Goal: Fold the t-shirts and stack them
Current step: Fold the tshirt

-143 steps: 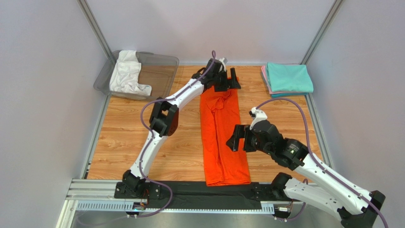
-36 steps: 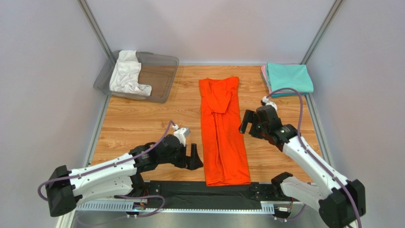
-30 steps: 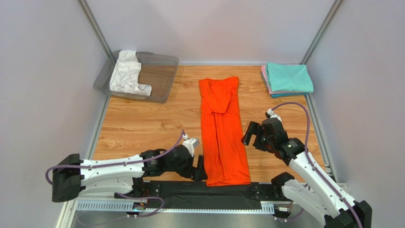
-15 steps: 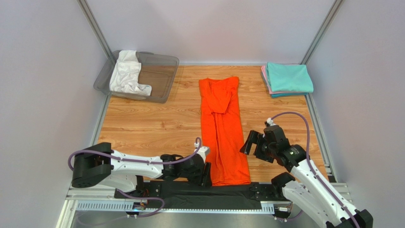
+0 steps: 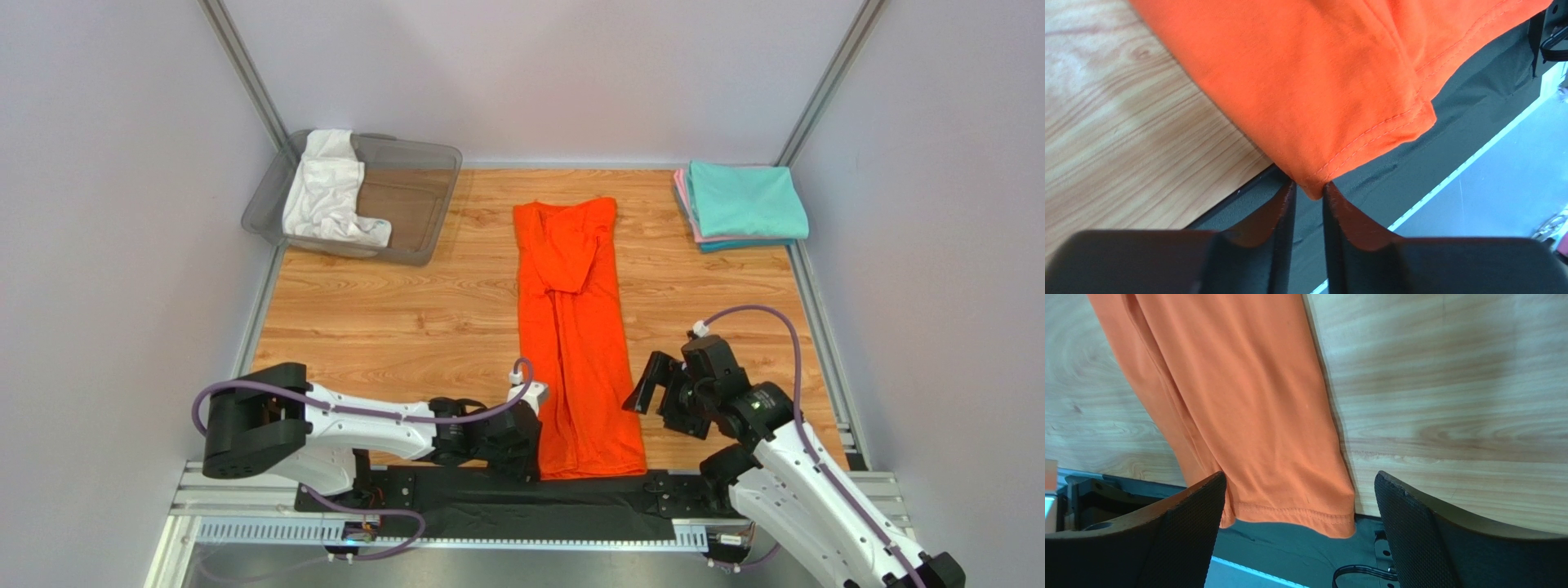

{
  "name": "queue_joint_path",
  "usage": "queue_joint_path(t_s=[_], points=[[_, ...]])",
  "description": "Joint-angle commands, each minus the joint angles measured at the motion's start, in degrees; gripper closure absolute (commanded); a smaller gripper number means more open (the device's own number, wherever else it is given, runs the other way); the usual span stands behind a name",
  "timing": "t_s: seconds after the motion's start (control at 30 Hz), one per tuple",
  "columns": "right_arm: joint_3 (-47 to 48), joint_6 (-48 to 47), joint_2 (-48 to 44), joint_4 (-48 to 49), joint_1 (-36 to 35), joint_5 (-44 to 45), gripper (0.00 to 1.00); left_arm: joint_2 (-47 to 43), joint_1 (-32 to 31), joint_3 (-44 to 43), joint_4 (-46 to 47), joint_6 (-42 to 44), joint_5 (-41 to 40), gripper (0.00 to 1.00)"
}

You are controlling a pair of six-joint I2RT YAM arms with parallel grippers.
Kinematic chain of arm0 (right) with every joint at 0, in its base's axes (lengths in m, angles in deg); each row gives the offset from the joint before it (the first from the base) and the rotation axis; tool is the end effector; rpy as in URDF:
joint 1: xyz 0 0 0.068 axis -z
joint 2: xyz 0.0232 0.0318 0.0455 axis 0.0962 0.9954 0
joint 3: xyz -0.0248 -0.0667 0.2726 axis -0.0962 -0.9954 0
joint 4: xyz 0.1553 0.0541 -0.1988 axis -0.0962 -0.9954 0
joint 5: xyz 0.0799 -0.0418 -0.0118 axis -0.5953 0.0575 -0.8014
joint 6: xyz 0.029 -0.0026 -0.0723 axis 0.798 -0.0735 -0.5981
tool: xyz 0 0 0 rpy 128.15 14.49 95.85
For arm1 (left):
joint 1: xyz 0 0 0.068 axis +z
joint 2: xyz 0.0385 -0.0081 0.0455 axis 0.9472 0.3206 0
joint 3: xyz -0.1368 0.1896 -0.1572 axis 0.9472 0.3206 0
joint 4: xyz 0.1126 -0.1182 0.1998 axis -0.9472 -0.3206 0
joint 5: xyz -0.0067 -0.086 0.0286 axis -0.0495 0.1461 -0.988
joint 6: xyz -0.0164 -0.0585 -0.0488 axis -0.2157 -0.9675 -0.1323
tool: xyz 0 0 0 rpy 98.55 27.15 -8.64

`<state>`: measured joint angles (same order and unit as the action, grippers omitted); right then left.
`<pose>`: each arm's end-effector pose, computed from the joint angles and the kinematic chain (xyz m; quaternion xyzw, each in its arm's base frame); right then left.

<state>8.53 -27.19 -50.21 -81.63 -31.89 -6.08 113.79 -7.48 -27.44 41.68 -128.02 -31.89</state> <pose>0.1018 0.0585 0.1775 0.1374 0.9539 0.1947 0.1826 0.0513 -0.2535 0.1333 0.1456 0.9386 -0.2909 0.1151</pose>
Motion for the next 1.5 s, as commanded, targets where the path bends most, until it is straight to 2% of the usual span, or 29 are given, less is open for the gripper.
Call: queue_joint_path(t_s=[0.0,0.07,0.1,0.33,0.47,0.63,0.8,0.9,0.93,1.0,1.03,1.13,1.37,1.47], points=[[-1.5,3.9,-1.1,-1.8,-2.4,-2.6,0.09,1.2,-0.4,-2.6,-1.1,0.3,-0.7,0.79],[-1.7,6.5,-1.4,-2.9,-5.6,-1.0,0.10,1.1,-0.4,-2.8,-1.5,0.5,-1.2,0.88],[-2.2,7.5,-1.5,-3.2,-6.8,-0.3,0.10,1.1,-0.4,-2.9,-1.9,0.5,-1.3,1.00],[-4.1,17.0,0.8,-4.5,-21.2,1.4,0.15,-1.7,-0.4,-2.4,-4.7,-0.2,-3.4,1.00],[-3.9,18.6,3.3,-4.8,-25.7,4.6,0.19,-2.3,-0.4,-1.9,-4.6,-0.2,-3.6,1.00],[-5.9,18.0,6.2,-0.7,-26.1,3.2,0.35,-1.7,-0.3,-2.4,-4.3,0.4,-3.2,1.00],[-6.8,17.1,7.2,0.3,-26.2,3.5,0.44,-2.3,-0.4,-2.1,-4.6,0.1,-3.6,1.00],[-7.5,17.1,6.9,1.5,-26.2,3.4,0.58,-2.3,-0.4,-2.3,-4.1,0.6,-3.5,1.00],[-7.8,17.1,6.9,2.5,-26.2,3.4,0.69,-2.1,-0.3,-2.4,-3.9,0.8,-3.3,1.00],[-8.0,17.0,6.9,3.6,-26.2,3.5,0.78,-1.9,-0.3,-2.8,-3.9,1.1,-3.2,1.00],[-7.8,16.7,6.7,4.3,-26.2,3.6,0.86,-1.9,-0.4,-2.9,-4.0,1.2,-3.1,1.00],[-5.3,14.9,6.2,3.8,-26.1,5.8,0.99,-2.5,-0.4,-3.6,-4.4,1.9,-3.5,1.00],[2.2,8.9,5.5,0.7,-26.2,12.2,1.00,-6.6,-0.4,-6.2,-7.9,4.2,-7.5,1.00],[5.1,7.3,6.2,0.6,-26.1,14.5,1.00,-7.6,-0.1,-9.1,-11.9,6.3,-12.1,1.00]])
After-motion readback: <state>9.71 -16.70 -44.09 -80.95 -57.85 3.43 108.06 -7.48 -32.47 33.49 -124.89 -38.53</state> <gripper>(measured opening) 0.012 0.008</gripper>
